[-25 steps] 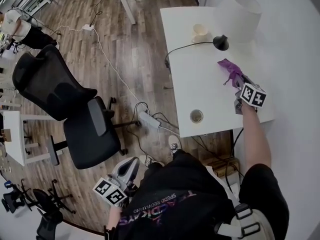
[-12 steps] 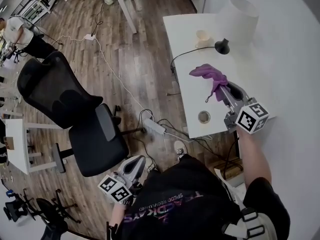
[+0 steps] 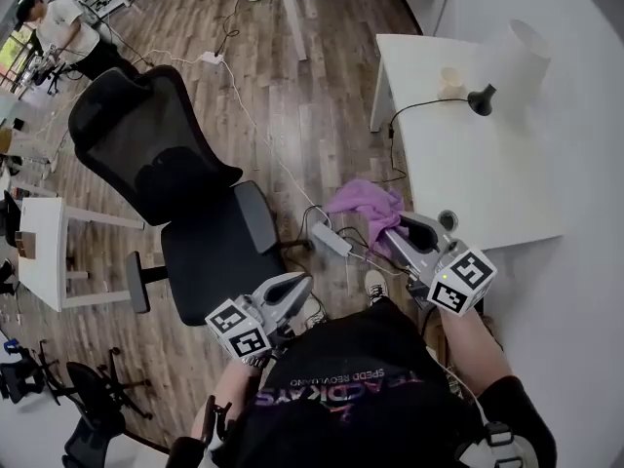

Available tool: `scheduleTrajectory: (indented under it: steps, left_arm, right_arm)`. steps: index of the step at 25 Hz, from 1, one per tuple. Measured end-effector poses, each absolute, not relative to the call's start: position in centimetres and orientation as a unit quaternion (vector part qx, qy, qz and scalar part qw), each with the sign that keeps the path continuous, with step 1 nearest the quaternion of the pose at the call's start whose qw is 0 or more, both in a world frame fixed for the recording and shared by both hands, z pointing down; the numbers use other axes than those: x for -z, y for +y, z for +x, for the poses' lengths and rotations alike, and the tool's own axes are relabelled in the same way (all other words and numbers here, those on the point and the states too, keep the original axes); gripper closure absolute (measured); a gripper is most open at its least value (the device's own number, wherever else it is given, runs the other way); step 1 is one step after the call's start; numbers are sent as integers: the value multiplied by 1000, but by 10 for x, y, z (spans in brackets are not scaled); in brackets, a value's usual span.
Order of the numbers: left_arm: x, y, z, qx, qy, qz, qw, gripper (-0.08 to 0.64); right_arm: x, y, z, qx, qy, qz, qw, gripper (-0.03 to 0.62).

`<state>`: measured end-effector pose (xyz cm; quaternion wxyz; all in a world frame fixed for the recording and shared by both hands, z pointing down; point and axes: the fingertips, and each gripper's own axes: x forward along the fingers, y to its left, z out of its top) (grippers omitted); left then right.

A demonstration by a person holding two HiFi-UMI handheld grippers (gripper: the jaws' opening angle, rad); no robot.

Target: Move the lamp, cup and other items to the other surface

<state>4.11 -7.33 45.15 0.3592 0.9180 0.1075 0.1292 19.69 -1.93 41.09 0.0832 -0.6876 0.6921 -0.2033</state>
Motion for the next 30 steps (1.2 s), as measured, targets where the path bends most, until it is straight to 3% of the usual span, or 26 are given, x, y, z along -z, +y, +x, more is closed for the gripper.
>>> scheduleTrajectory:
  steps: [6,7,8,10,18,22,30]
  left_arm:
    - [-437,-88,27,-74,133,915,373,561]
    - [-436,-91,22,-66,137,914,376,554]
    - [-435,-94,17,-59,140,912,381,493]
    - [-431,-98,6,-44,147,905,396,488]
    - [-413,-117,-34,51,191,807,557,394]
    - [-420,-113,-46,42,191,793,577,340]
    - [-423,-112,-66,53,196,777,596,341]
  right_arm:
    - [-408,-52,106,187,737,-646,65,499]
    - [-408,-57,96,182,742,-643,60,499]
    - [-408,-61,85,177,746,-640,52,499]
    - [-409,-66,62,172,754,-633,34,499]
    - [-408,-83,-27,113,784,-608,-47,499]
    - [-415,-88,-60,82,796,-588,-117,499]
    - [-418,-89,-92,56,804,-567,-172,492]
